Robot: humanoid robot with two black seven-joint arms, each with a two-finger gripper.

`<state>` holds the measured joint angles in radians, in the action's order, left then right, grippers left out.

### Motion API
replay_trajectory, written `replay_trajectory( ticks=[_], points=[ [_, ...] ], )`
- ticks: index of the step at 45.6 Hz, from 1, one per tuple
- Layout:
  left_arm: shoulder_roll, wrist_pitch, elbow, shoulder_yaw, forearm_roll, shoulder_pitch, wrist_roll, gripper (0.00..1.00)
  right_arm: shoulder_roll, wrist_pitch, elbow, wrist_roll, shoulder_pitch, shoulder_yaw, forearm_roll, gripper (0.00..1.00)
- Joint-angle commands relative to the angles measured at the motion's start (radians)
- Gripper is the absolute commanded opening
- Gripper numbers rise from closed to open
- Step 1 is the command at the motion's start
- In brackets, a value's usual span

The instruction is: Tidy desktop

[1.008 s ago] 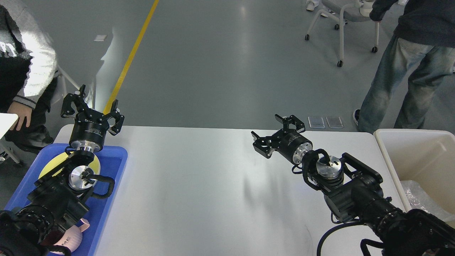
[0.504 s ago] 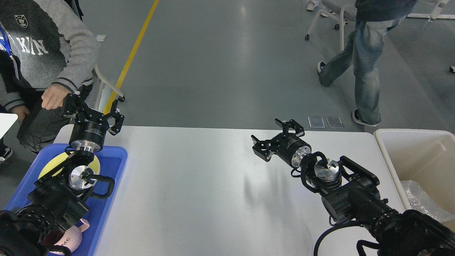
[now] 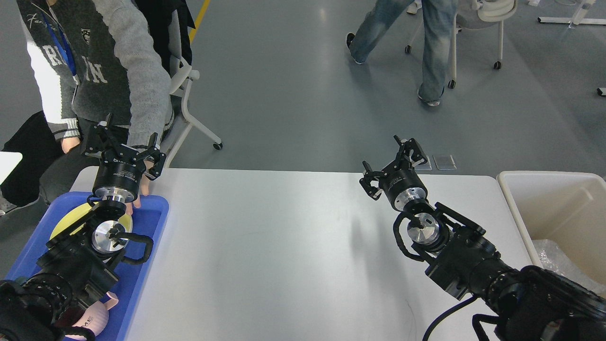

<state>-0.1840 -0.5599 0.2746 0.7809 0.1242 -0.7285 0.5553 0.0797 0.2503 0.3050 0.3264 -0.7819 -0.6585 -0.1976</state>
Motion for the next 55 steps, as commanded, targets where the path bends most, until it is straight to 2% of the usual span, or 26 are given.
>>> replay_trajectory(
  ticks=[1,55],
  points=[
    [0.000,0.000,0.000,0.000,0.000,0.000,0.000,0.97,0.026,-0.025,-0.006,0.000,-0.007,0.004,0.000,1.00],
    [-0.002,0.002,0.000,0.000,0.002,0.000,0.002,0.97,0.025,-0.028,0.002,0.000,-0.007,0.007,-0.003,1.00]
  ],
)
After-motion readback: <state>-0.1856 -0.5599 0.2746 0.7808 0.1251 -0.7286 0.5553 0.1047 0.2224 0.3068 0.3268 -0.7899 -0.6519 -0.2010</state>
